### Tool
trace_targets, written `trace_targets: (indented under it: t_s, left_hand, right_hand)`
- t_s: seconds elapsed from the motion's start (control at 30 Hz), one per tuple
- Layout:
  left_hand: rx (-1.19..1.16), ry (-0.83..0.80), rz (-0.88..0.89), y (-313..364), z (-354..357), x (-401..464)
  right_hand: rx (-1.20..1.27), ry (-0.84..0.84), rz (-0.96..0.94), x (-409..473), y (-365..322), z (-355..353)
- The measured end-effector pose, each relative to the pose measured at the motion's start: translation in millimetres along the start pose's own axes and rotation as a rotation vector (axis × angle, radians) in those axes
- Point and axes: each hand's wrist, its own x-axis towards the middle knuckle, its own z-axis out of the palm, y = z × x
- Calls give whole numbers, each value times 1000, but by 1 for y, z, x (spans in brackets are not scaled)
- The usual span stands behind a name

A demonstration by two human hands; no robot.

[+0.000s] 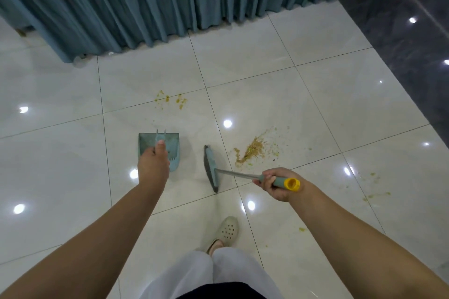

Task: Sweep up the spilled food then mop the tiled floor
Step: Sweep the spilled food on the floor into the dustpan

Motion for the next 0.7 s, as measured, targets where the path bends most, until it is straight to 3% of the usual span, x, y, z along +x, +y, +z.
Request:
trace_targets:
  t_s: [0.43, 0.7]
  left_hand:
    - [-37, -101, 19, 32, 39, 14]
    - [19, -266, 88, 67, 65, 62]
  right_hand:
    - [108, 129, -115, -30, -75, -29]
    - [142, 169, -167, -39, -79, 2]
